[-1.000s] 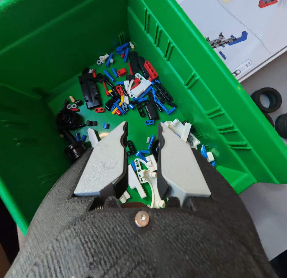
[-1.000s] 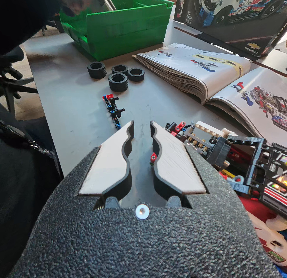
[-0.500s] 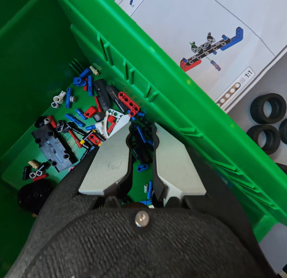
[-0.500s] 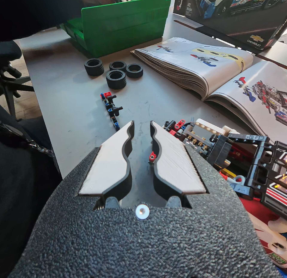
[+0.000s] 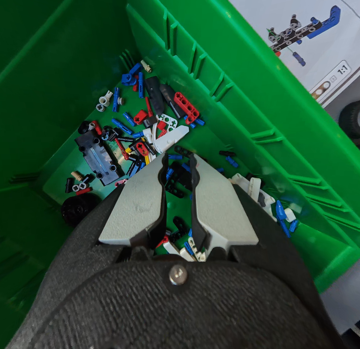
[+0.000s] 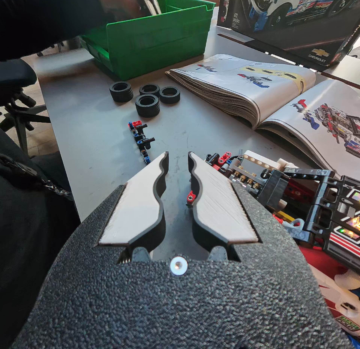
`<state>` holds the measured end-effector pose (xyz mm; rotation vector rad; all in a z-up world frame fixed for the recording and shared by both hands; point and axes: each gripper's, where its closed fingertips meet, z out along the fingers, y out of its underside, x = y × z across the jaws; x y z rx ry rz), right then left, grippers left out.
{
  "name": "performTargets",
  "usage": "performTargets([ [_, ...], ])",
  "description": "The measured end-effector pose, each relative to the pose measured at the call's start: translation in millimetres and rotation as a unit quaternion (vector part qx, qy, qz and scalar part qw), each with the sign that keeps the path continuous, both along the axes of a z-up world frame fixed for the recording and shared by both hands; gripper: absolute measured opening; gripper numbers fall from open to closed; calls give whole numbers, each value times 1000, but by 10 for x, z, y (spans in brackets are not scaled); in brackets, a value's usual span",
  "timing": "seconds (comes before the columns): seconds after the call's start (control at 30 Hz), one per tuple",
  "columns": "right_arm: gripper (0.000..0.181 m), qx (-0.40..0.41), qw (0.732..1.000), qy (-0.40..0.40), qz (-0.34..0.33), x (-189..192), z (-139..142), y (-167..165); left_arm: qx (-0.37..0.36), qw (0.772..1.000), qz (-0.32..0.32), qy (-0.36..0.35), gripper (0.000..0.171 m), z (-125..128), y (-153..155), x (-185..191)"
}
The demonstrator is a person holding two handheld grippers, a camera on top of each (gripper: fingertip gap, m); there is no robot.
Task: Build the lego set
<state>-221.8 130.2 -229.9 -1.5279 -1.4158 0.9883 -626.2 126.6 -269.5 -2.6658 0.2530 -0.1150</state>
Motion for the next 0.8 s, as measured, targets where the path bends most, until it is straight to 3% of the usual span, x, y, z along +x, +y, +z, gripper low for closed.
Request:
performTargets([
  [0.23,18,-5,1000,13,3,13,41,-2,-44,999,5,-3,28,-134,47,64],
  [0.43,18,-9,1000,28,4,44,89,2,-48,998,-26,31,8,-138,67,20],
  [0.53,18,-10,999,35,5,60,110,2,-44,999,-30,5,7,-139,75,61],
  [0.63,18,-8,999,42,4,76,132,4,-47,999,-11,5,22,-131,54,11],
  [0.8,18,-5,998,56,2,108,173,5,-55,998,-6,26,10,-144,8,-27],
])
